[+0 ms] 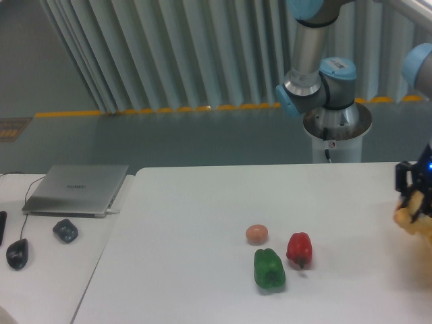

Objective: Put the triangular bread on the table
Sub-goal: 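Lift the triangular bread out of the tray toward the peppers, then lower the bread onto the table beside the red pepper and release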

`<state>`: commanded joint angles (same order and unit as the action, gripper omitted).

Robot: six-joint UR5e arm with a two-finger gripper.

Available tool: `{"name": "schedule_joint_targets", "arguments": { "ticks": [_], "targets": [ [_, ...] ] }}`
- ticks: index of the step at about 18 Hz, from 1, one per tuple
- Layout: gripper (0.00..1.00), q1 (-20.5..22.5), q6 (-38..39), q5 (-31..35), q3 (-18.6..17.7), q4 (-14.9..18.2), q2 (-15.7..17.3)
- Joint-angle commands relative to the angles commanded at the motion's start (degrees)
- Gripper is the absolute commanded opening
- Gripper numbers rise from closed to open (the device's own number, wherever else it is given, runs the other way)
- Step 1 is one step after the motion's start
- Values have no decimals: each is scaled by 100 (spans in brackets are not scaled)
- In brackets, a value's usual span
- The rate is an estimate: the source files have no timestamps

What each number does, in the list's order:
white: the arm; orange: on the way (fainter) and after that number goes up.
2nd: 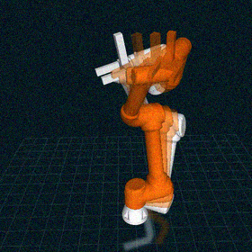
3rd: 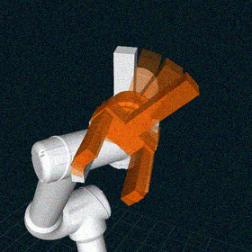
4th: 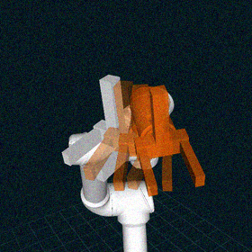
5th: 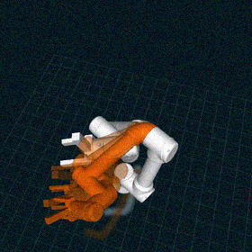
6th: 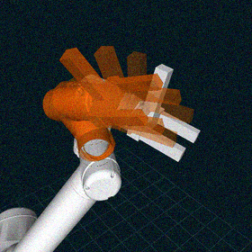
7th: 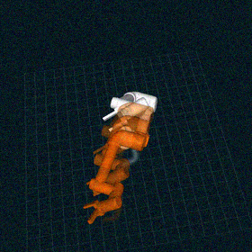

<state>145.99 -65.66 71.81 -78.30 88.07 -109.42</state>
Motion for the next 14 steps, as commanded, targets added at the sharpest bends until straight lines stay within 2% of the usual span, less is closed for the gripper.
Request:
{"name": "schedule_joint_targets", "arguments": {
  "ticks": [2,6,8,11,14],
  "targets": [
    [33,-140,-95,201,-106,-26,9],
    [34,-729,-158,1089,-360,0,-17],
    [34,-809,-175,1099,-553,-61,9],
    [34,-1133,-149,1134,-1010,-377,79],
    [35,-1441,-105,1134,-1134,-404,97]
  ]
}}
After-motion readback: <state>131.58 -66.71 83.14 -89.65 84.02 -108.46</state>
